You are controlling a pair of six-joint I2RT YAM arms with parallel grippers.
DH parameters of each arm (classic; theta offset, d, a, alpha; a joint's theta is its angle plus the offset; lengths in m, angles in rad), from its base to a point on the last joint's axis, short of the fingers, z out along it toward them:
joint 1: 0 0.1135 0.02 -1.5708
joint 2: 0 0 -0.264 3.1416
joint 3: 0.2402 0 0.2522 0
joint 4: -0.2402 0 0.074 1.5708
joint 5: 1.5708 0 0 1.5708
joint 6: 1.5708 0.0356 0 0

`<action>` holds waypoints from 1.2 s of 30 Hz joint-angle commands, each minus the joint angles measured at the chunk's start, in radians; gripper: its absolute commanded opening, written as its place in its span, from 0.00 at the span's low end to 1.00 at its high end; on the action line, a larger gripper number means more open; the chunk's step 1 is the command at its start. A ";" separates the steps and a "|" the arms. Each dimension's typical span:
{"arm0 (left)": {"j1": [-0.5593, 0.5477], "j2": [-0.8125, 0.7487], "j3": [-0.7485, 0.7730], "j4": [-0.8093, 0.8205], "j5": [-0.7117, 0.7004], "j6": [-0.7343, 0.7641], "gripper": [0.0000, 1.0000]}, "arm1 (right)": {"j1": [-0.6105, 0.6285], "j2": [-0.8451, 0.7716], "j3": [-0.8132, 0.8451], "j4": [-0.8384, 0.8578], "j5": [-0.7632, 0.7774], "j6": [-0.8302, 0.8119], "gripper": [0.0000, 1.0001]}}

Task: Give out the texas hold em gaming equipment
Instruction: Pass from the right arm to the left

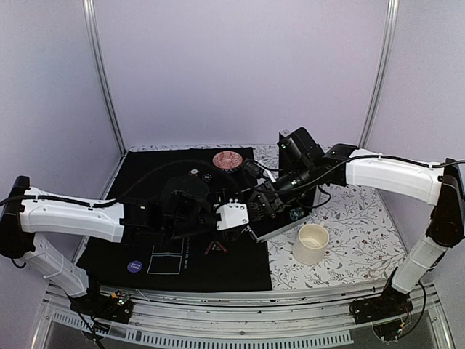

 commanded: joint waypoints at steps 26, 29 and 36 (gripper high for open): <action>0.032 0.058 0.085 -0.049 0.037 -0.038 0.55 | 0.006 -0.051 -0.014 0.092 -0.041 0.033 0.02; 0.034 0.065 0.093 -0.050 0.035 -0.038 0.55 | 0.006 -0.052 -0.014 0.092 -0.040 0.033 0.02; 0.036 0.059 0.103 -0.040 0.066 -0.059 0.28 | 0.005 -0.049 -0.018 0.093 -0.033 0.034 0.02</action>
